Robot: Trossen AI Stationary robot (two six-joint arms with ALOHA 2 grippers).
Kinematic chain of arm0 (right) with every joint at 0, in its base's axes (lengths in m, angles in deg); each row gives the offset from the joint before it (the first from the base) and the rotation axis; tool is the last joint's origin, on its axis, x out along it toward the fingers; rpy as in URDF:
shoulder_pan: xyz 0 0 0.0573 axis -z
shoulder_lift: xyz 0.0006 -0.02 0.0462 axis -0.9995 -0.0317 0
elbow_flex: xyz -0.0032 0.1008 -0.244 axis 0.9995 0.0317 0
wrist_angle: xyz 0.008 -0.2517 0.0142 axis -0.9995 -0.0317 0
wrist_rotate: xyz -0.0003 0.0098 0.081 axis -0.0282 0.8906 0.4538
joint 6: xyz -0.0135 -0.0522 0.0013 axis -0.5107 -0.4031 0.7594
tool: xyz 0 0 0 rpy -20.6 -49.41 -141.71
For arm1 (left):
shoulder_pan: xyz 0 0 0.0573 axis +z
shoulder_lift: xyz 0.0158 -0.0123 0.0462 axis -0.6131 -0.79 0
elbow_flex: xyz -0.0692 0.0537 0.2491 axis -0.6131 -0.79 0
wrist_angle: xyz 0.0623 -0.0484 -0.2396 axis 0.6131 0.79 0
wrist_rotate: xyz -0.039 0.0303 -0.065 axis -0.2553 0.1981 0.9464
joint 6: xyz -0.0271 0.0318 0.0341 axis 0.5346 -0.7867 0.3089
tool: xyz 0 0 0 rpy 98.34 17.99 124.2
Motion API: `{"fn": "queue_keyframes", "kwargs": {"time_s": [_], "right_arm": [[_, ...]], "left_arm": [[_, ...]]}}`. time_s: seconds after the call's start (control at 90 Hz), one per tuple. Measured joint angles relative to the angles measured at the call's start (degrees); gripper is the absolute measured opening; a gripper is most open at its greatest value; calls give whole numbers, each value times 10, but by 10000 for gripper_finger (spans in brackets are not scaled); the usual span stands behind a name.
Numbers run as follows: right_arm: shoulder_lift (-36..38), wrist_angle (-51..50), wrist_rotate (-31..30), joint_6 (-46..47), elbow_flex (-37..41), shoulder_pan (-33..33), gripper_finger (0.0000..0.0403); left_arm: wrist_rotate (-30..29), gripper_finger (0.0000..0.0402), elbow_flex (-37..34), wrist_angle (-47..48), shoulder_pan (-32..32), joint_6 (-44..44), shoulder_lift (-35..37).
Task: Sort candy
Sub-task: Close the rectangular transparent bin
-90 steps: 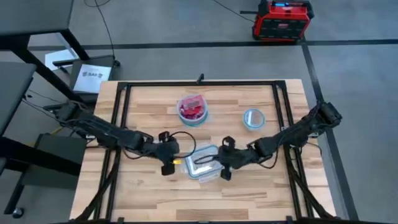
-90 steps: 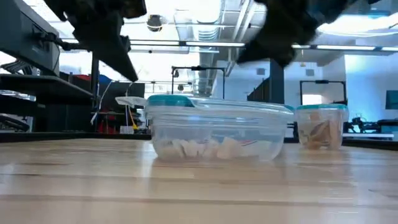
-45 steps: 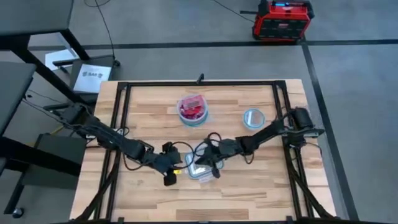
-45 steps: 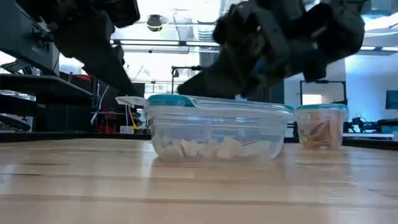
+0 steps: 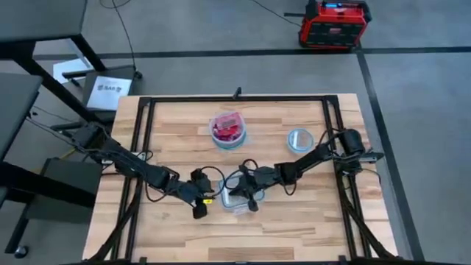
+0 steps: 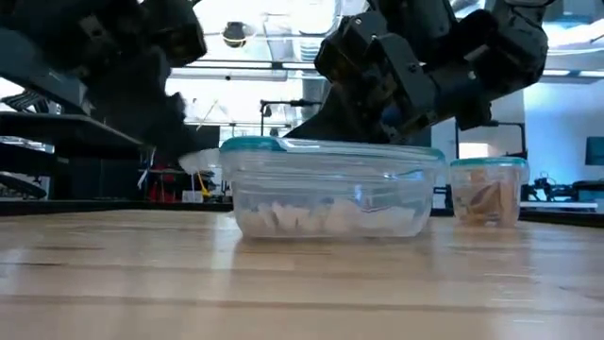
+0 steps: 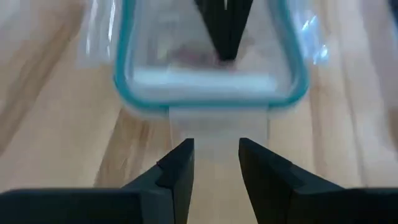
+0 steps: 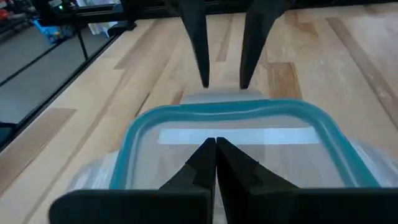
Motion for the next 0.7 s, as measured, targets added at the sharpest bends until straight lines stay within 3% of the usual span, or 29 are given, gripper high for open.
{"fn": "queue_keyframes", "kwargs": {"time_s": [0.244,0.7], "right_arm": [[0,-8,-5,4,1,0,0],[-1,-27,-17,15,1,-5,0]], "left_arm": [[50,113,2,-51,23,-2,-60],[43,113,28,-85,57,-34,-96]]}}
